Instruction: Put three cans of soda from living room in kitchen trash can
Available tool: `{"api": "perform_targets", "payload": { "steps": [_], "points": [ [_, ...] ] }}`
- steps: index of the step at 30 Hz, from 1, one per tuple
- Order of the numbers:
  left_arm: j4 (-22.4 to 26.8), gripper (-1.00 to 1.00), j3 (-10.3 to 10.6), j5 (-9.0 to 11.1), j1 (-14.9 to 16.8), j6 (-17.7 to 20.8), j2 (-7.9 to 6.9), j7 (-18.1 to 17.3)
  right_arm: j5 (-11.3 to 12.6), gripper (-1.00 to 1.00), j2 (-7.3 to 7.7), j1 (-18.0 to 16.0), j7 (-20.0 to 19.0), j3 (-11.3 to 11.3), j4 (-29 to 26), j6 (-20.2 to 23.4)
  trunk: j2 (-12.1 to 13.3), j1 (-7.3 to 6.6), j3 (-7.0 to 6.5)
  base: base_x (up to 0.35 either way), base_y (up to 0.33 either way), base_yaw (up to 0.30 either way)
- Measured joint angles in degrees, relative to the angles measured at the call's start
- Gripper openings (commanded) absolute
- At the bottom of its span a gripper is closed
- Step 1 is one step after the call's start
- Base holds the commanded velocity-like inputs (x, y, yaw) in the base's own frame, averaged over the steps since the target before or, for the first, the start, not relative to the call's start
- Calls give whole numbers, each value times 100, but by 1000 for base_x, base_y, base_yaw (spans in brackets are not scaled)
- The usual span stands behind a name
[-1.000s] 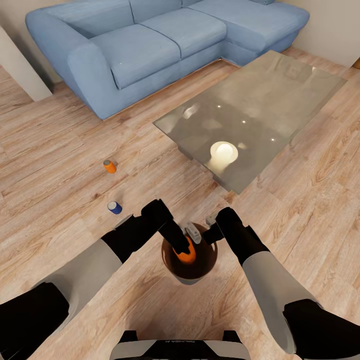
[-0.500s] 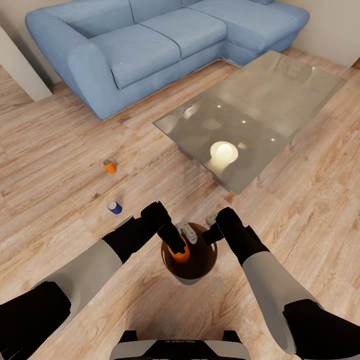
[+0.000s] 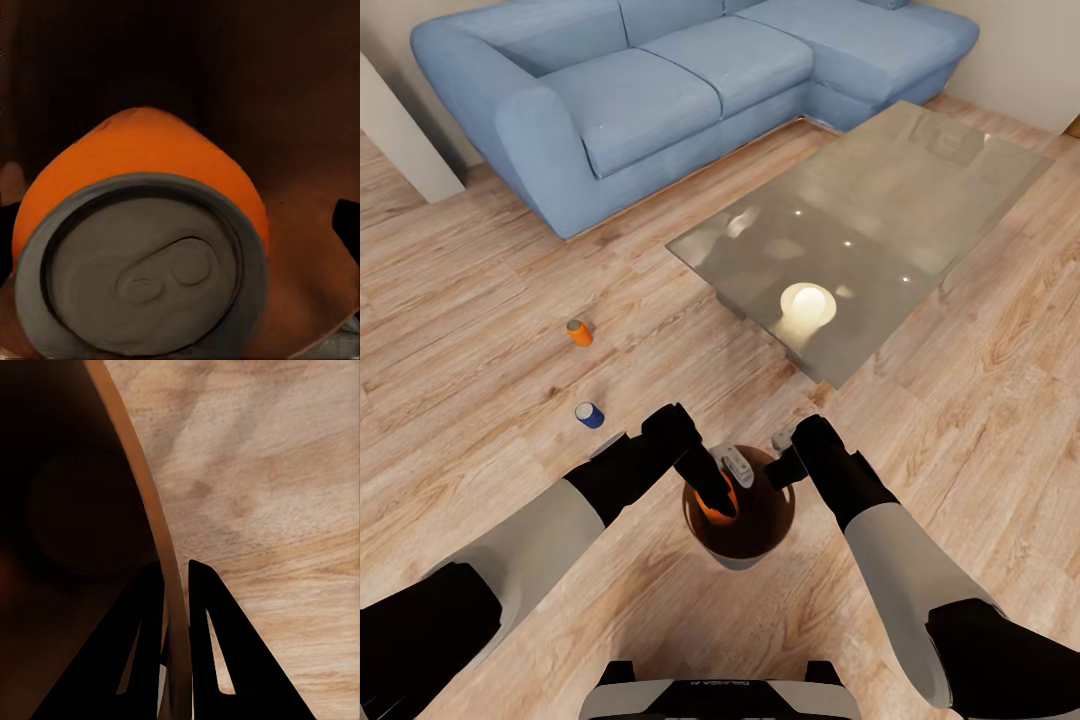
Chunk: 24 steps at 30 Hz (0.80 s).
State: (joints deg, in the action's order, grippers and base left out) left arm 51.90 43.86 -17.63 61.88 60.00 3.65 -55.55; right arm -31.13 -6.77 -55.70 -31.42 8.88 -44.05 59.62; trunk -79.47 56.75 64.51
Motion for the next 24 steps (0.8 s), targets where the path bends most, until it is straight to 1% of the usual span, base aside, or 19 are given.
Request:
{"api": "perform_targets", "payload": {
  "steps": [9,12,15,17,19,21,22,23,24],
  "points": [
    [6,100,-20,16,0,0,-27,0,-3,-100,10,7,-1,-15,-1,-2,0,0,0,0,0,0],
    [14,100,-32,24,0,0,-41,-4,-48,-100,11,7,4,-20,-1,-13,0,0,0,0,0,0],
    [46,100,-42,37,0,0,-57,-14,-5,-100,11,7,0,-24,0,-2,0,0,0,0,0,0],
    [89,100,-57,63,-26,0,-92,-51,19,-100,22,7,-6,-50,2,4,0,0,0,0,0,0],
    [155,100,-66,81,-83,-1,-182,-72,4,-100,34,7,-6,-67,5,0,0,0,0,0,0,0],
    [349,100,-80,105,-159,-4,-398,-106,-8,-100,50,7,-6,-77,10,-5,0,0,0,0,0,0],
    [413,100,-83,119,-173,-1,-470,-130,-12,-100,53,7,-5,-79,12,-6,0,0,0,0,0,0],
    [528,100,-93,138,-192,-6,-626,-202,-4,-100,57,7,-6,-84,14,-5,0,0,0,0,0,0],
    [583,100,-107,169,-200,-3,-721,-250,6,-100,58,7,-8,-86,14,-3,0,0,0,0,0,0]
  ]
}}
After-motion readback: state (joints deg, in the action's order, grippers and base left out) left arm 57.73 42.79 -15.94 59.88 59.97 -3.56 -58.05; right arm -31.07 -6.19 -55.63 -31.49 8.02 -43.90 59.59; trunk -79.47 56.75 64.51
